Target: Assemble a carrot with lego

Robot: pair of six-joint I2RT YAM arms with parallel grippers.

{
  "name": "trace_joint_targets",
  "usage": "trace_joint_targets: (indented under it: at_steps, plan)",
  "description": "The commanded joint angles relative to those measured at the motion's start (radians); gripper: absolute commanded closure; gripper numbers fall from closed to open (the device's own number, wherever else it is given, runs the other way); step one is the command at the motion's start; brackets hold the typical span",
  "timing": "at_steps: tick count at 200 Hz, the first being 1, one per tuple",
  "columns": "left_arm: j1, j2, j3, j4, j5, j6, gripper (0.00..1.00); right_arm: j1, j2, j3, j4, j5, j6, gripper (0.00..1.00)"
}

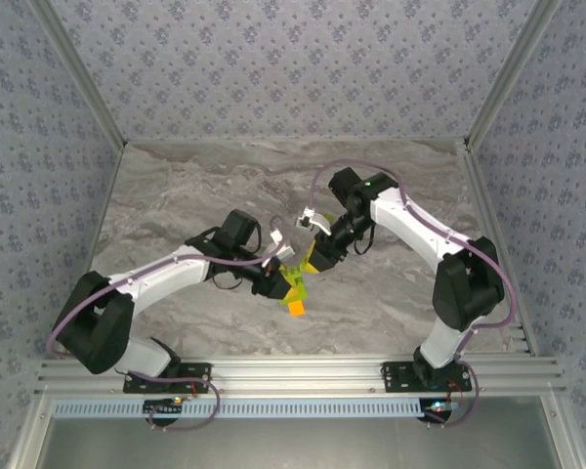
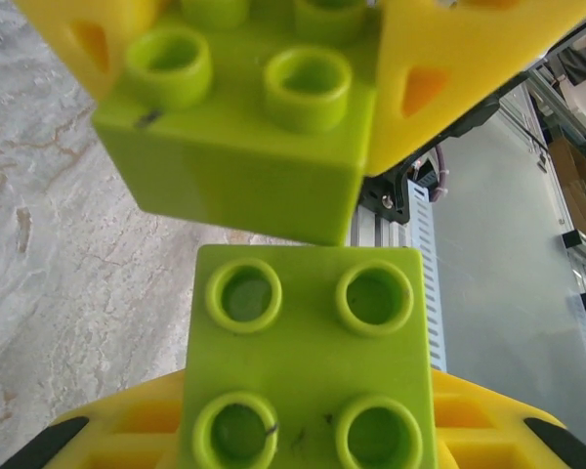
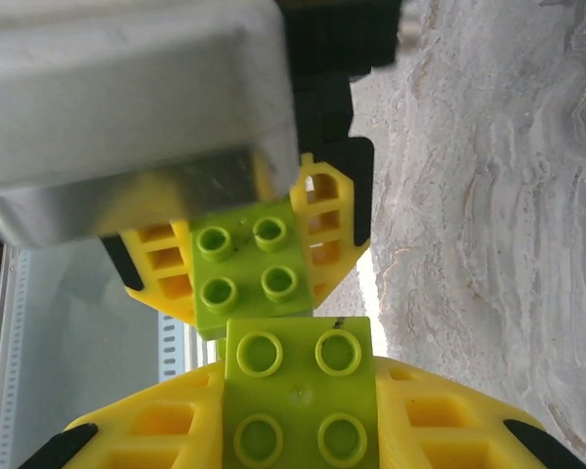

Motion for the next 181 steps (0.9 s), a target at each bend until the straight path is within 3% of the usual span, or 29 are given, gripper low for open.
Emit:
trace_joint_targets:
  at_steps: [1, 181]
  plan:
    - [-0.014, 0.017, 0.037, -0.027, 0.037, 0.042, 0.82, 0.004, 0.010, 0.060, -0.056, 0.009, -0.030, 0.78]
    - [-0.023, 0.031, 0.056, -0.063, 0.017, 0.064, 0.87, 0.065, 0.123, 0.177, -0.254, 0.015, -0.144, 0.77]
